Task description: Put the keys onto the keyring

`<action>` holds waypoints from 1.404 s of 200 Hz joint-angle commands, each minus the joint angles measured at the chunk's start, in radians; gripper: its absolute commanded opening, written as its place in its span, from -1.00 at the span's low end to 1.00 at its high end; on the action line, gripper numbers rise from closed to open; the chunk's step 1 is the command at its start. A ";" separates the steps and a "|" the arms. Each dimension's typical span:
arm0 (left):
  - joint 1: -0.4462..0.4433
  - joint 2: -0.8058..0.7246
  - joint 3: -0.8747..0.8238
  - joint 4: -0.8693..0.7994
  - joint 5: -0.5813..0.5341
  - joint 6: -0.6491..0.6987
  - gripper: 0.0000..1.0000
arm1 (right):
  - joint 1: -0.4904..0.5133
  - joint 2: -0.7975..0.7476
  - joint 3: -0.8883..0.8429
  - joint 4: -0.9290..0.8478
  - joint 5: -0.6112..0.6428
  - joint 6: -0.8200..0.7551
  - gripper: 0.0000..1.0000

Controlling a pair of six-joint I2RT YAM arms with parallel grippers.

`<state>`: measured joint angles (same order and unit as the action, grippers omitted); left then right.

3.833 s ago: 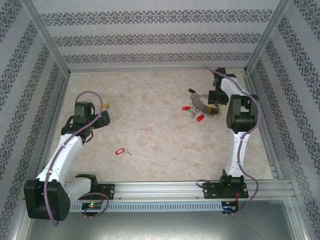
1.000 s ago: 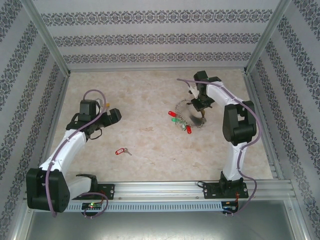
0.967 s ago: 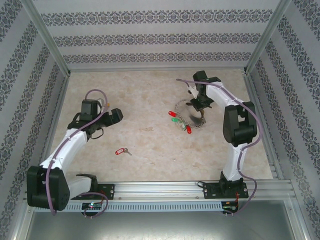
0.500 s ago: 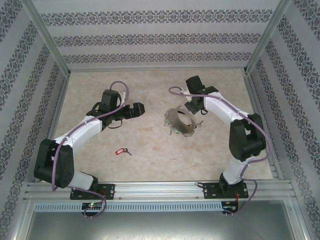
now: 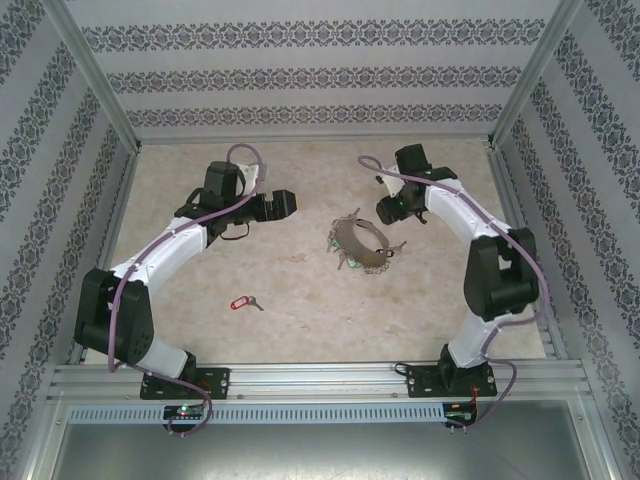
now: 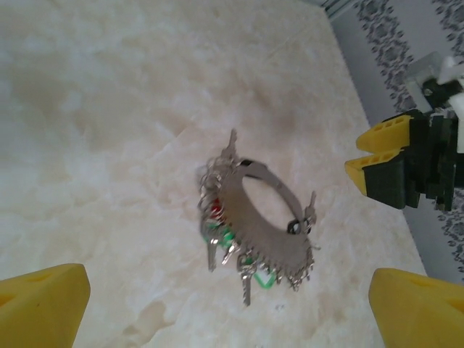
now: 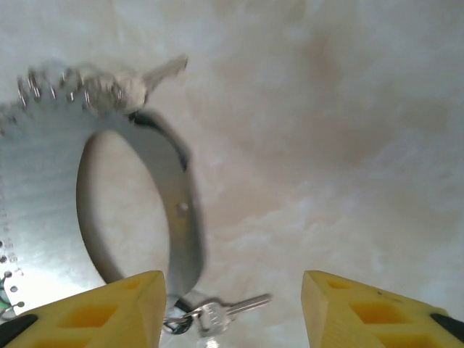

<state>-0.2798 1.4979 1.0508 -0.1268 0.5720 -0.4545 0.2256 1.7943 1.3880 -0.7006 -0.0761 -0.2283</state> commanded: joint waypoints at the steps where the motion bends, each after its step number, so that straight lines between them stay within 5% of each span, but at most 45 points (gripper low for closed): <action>1: 0.000 -0.013 -0.043 -0.021 -0.005 -0.021 0.98 | 0.021 0.092 0.051 -0.112 -0.061 0.057 0.05; 65: 0.000 -0.061 -0.120 -0.042 -0.024 -0.019 0.98 | 0.089 0.285 0.129 -0.084 0.128 0.014 0.10; 108: 0.000 -0.092 -0.154 -0.041 -0.039 -0.021 0.98 | 0.084 0.329 0.149 -0.098 0.133 -0.006 0.11; 158: -0.001 -0.090 -0.168 -0.035 -0.037 -0.020 0.98 | 0.072 0.375 0.220 -0.192 0.066 -0.037 -0.06; 223: -0.001 -0.093 -0.161 -0.043 -0.042 -0.015 0.98 | 0.132 0.423 0.276 -0.285 0.178 0.018 -0.27; 281: 0.000 -0.103 -0.138 -0.089 -0.051 0.020 0.99 | 0.156 0.291 0.172 -0.104 0.316 -0.036 -0.52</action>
<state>-0.2798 1.4246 0.8856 -0.1749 0.5373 -0.4706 0.3832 2.1593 1.6234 -0.8925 0.1295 -0.2363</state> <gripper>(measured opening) 0.992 0.269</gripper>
